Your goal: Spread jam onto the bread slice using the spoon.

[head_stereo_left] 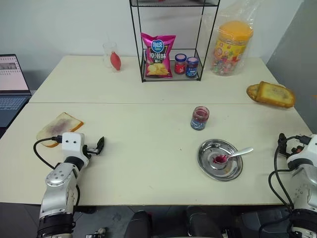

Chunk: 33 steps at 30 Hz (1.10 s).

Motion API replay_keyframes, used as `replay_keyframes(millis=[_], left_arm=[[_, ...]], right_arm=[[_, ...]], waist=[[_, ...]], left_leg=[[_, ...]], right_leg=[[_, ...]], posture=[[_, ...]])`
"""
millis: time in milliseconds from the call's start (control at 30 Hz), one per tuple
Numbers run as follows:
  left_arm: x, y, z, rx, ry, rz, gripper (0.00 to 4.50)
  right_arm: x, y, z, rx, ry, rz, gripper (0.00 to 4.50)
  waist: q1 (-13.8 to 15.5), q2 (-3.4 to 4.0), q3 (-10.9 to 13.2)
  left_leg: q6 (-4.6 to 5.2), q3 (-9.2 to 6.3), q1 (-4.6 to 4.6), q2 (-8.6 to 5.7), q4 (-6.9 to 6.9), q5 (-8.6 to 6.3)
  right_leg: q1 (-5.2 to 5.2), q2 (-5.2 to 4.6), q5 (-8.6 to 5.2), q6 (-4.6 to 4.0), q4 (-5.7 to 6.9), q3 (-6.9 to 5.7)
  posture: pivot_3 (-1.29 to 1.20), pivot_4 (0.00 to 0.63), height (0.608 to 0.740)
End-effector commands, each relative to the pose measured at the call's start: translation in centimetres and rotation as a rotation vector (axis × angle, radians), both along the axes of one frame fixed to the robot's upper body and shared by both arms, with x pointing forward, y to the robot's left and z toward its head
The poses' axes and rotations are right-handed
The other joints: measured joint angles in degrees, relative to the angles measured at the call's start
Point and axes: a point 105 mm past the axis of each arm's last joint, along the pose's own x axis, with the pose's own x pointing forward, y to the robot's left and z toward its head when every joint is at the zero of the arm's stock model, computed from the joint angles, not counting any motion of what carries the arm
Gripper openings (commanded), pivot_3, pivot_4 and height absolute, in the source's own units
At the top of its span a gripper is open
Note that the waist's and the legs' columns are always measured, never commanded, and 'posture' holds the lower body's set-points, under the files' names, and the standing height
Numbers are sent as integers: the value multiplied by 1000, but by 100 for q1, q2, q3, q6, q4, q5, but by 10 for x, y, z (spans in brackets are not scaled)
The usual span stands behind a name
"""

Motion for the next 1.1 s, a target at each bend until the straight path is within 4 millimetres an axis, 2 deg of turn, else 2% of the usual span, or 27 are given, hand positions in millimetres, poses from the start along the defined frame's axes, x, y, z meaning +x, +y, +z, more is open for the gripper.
replay_keyframes(millis=[33, 333, 467, 567, 600, 667, 700, 733, 767, 833, 900, 967, 1033, 1100], left_arm=[[-1, -5, 2, 12, 4, -30, 4500], [-5, -6, 4, 9, -3, -38, 4500], [-9, -2, 9, 17, -12, -33, 4500], [-15, 4, 21, 2, -36, -22, 4500], [-18, 9, 27, -43, -52, -2, 4500], [-29, 26, 46, -215, -112, 77, 4500], [-35, 34, 51, -286, -135, 122, 4500], [-39, 38, 54, -327, -145, 150, 4500], [-42, 43, 54, -368, -152, 188, 4500], [-50, 56, 50, -480, -174, 290, 4500], [-61, 63, 41, -627, -182, 378, 4500], [-69, 61, 34, -736, -175, 412, 4500], [-73, 57, 30, -789, -162, 426, 4500], [-77, 63, 25, -823, -155, 472, 4500]], right_arm=[[-3, -4, 17, -25, -58, -12, 4450], [-2, -2, 22, -28, -67, -5, 4450], [10, 9, 50, -30, -147, 65, 4450], [21, 29, 82, -72, -200, 187, 4450], [26, 41, 95, -87, -219, 255, 4450], [40, 90, 132, -85, -281, 518, 4450], [44, 116, 146, -81, -295, 657, 4450], [45, 132, 153, -77, -296, 740, 4450], [45, 143, 155, -65, -290, 798, 4450], [45, 178, 160, -59, -266, 987, 4450], [36, 231, 167, -29, -238, 1278, 4450], [22, 267, 169, -8, -205, 1495, 4450], [9, 290, 165, 21, -162, 1651, 4450], [1, 307, 156, 26, -113, 1758, 4450]], waist=[[0, 0, 0], [-4, 0, 1], [-4, 1, 2], [-30, 5, 10], [-36, 5, 10], [-83, -10, 30], [-132, -13, 36], [-167, -13, 37], [-175, -14, 36], [-154, -23, 30], [-148, -24, 32], [-151, -26, 37], [-140, -45, 43], [-71, -58, 37]], left_leg=[[0, 0, 0, 0, 0, 0], [0, 1, -1, 1, -2, 0], [0, 1, -1, 1, -3, 0], [0, 3, -2, 2, -2, 0], [0, 6, -5, 2, -4, 0], [0, 6, -7, 4, -4, 0], [0, 5, -10, 11, -3, 0], [1, 3, -17, 13, -3, 0], [1, 0, -15, 15, -2, -1], [1, -22, -15, 15, -5, -1], [1, -30, -16, 15, -6, -1], [0, -30, -24, 12, -4, -2], [-1, -30, -27, 10, -4, -2], [-2, -51, -32, 10, -3, -3]], right_leg=[[0, 0, 0, 0, 0, 0], [-1, 0, -1, -1, -4, 1], [-2, 0, -1, -1, -4, 1], [-4, 0, -1, -1, -2, 5], [-9, 0, -1, -1, -2, 11], [-11, 1, 0, 0, -2, 10], [-15, 3, 0, 0, 0, 9], [-22, 3, 1, 2, 3, 7], [-22, 4, 1, 1, 4, 3], [-13, 6, -4, -6, 2, -23], [-8, 5, -8, -6, -4, -33], [-10, 2, -9, -4, -9, -32], [-11, -2, -8, -3, -12, -33], [-8, -2, -9, -3, -18, -54]], posture=[[0, 150, 740], [0, 150, 740], [0, 150, 740], [0, 150, 740], [0, 150, 740], [0, 150, 740], [0, 150, 740], [0, 150, 740], [0, 150, 740], [0, 150, 740], [0, 150, 740], [0, 150, 740], [0, 150, 740], [0, 150, 740]])
